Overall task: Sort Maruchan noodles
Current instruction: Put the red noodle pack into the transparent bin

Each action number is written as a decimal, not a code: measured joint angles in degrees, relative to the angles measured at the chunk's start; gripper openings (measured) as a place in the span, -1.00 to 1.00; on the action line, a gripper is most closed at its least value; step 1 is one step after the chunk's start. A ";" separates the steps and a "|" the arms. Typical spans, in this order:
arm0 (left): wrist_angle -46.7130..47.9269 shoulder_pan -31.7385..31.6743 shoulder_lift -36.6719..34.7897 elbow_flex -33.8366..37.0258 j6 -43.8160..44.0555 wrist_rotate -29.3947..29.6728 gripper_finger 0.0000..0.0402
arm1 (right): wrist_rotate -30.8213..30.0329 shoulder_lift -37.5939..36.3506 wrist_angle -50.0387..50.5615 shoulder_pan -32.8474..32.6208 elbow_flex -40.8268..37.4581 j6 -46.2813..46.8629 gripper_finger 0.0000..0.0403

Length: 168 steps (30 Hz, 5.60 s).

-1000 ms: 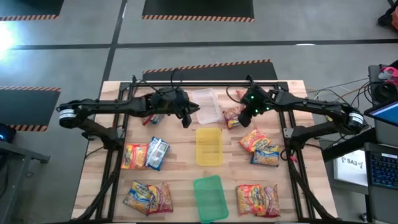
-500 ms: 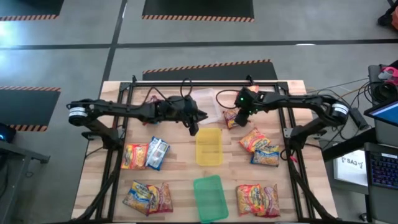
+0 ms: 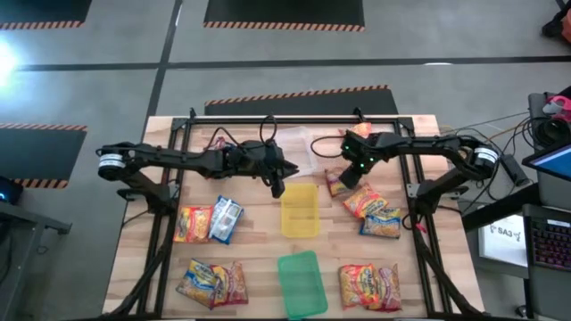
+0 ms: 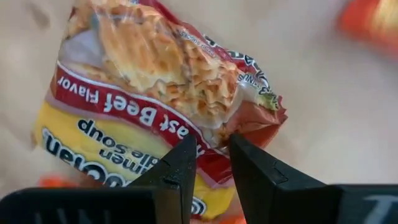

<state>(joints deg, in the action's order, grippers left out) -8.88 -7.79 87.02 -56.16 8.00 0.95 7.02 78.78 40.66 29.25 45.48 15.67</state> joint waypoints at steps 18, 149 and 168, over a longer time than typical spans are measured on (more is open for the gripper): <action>0.26 0.00 0.00 0.02 -1.50 0.00 -0.78 | 0.51 -9.55 -0.67 -2.44 -0.03 -30.36 -0.22; -0.83 0.00 0.02 3.80 -1.67 0.00 -0.78 | -8.51 5.88 4.87 -8.00 11.25 -67.52 -0.28; -0.94 -0.02 0.02 3.80 -2.55 0.00 -0.78 | -5.52 7.82 3.22 -8.24 8.64 -48.43 -0.38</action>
<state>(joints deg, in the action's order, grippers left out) -9.82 -7.81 87.05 -52.36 5.45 0.95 1.50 86.60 43.88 21.02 54.12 -32.76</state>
